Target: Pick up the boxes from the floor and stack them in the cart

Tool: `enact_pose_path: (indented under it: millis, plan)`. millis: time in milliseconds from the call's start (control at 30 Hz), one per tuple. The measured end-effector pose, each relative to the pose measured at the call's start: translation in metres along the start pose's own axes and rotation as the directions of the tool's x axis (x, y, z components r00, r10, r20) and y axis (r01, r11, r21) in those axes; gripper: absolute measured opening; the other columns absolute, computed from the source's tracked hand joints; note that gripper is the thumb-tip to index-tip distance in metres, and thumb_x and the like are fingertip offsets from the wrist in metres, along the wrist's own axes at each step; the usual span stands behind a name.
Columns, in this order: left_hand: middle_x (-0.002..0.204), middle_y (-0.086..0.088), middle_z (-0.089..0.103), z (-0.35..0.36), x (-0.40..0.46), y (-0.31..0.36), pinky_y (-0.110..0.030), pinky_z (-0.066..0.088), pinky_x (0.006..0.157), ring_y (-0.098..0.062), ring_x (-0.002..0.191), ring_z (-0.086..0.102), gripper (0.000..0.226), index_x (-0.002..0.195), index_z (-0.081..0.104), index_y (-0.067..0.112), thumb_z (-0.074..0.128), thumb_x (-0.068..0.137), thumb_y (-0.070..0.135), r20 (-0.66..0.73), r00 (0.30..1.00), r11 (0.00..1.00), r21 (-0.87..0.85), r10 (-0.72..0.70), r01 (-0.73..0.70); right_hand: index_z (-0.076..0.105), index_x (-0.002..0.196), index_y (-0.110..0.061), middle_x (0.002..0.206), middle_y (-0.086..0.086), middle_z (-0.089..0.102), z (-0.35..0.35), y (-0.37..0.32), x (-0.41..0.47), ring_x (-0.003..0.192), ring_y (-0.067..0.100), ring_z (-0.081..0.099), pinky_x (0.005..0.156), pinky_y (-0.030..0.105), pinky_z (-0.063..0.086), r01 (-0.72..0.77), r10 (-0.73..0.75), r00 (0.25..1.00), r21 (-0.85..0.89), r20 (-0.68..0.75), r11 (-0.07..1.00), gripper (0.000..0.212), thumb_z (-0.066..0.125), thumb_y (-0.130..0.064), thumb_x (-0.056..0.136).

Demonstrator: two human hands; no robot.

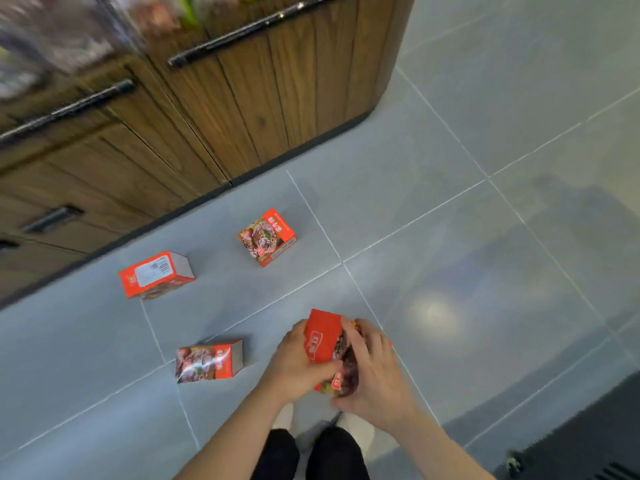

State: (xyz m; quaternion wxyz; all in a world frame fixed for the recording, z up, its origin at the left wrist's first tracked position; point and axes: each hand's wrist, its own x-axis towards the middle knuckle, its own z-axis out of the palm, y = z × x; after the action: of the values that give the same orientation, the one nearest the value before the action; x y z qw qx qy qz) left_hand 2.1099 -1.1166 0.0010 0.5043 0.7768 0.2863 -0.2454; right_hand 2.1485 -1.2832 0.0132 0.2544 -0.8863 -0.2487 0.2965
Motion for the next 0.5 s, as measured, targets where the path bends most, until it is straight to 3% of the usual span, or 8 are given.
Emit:
enact_pose_path:
  millis: [133, 233, 500]
  plan:
    - [0.110, 0.006, 0.053, -0.049, -0.032, -0.018, -0.030, 0.046, 0.086, -0.012, 0.101, 0.054, 0.090, 0.129, 0.034, 0.034, 0.074, 0.049, 0.050, -0.103, 0.994, 0.996, 0.082, -0.019, 0.027, 0.000, 0.143, -0.049, 0.144, -0.014, 0.015, -0.015, -0.029, 0.004, 0.135, 0.005, 0.017, 0.109, 0.025, 0.029, 0.097, -0.103, 0.987, 0.059, 0.120, 0.994, 0.109, 0.061, -0.066, 0.054]
    - [0.117, 0.001, 0.054, -0.091, -0.059, -0.050, -0.033, 0.046, 0.088, -0.017, 0.104, 0.055, 0.105, 0.137, 0.030, 0.024, 0.068, 0.045, 0.057, -0.193, 0.978, 0.990, 0.106, -0.074, 0.096, -0.008, 0.137, -0.058, 0.144, -0.021, 0.005, -0.011, -0.048, 0.010, 0.138, 0.004, 0.011, 0.111, 0.025, 0.025, 0.114, -0.111, 0.972, -0.005, 0.208, 0.993, 0.106, 0.058, -0.059, 0.055]
    - [0.120, 0.001, 0.047, -0.192, -0.137, -0.173, -0.038, 0.047, 0.089, -0.020, 0.110, 0.051, 0.106, 0.141, 0.023, 0.025, 0.075, 0.054, 0.052, -0.331, 0.912, 0.953, 0.095, -0.241, 0.287, 0.010, 0.150, -0.029, 0.154, -0.005, 0.017, 0.060, -0.137, 0.031, 0.141, 0.015, 0.018, 0.114, 0.028, 0.022, 0.184, -0.106, 0.947, -0.241, 0.303, 0.953, 0.094, 0.065, -0.045, 0.076]
